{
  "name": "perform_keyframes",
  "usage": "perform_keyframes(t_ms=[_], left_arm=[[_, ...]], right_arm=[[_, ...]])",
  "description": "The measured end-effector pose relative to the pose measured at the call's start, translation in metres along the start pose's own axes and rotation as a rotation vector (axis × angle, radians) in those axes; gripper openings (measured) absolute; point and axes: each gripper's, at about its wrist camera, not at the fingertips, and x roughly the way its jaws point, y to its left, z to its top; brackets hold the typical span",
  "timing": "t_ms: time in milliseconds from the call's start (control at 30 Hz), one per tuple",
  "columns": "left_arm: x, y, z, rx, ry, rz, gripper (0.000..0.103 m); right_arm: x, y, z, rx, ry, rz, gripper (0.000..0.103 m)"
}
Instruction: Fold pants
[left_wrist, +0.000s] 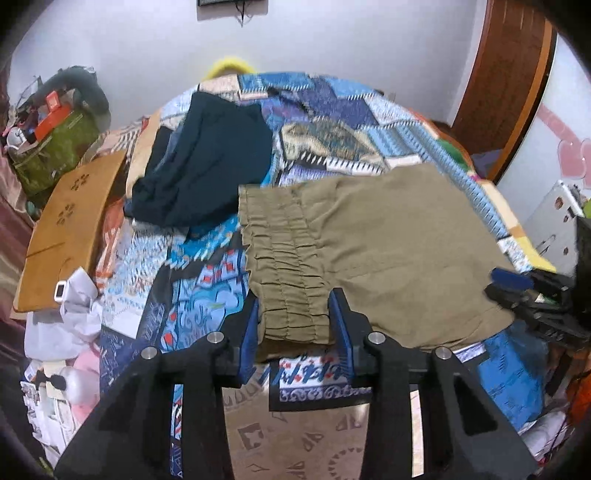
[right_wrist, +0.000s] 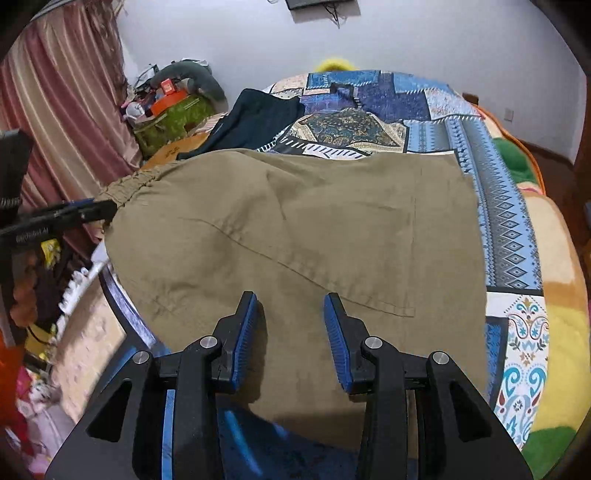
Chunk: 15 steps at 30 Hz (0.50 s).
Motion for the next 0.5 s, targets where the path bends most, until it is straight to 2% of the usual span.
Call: perform_keyframes(t_ms=[200, 267, 400, 500], left_arm=[[0.009, 0.007, -0.012, -0.046, -0.006, -0.017, 0.042], [0.010, 0.008, -0.013, -0.054, -0.008, -0.023, 0.044], [0.010, 0.006, -0.014, -0.038, -0.018, -0.005, 0.047], [0.009, 0.003, -0.015, -0.025, -0.027, 0.013, 0.049]], right_arm=[[-0.016, -0.023, -0.020, 0.035, 0.027, -0.060, 0.031], [-0.024, -0.032, -0.032, 0.035, 0.035, -0.139, 0.031], [-0.038, -0.046, -0.046, 0.091, 0.027, -0.127, 0.037], [-0.046, -0.046, -0.053, 0.079, 0.016, -0.182, 0.035]])
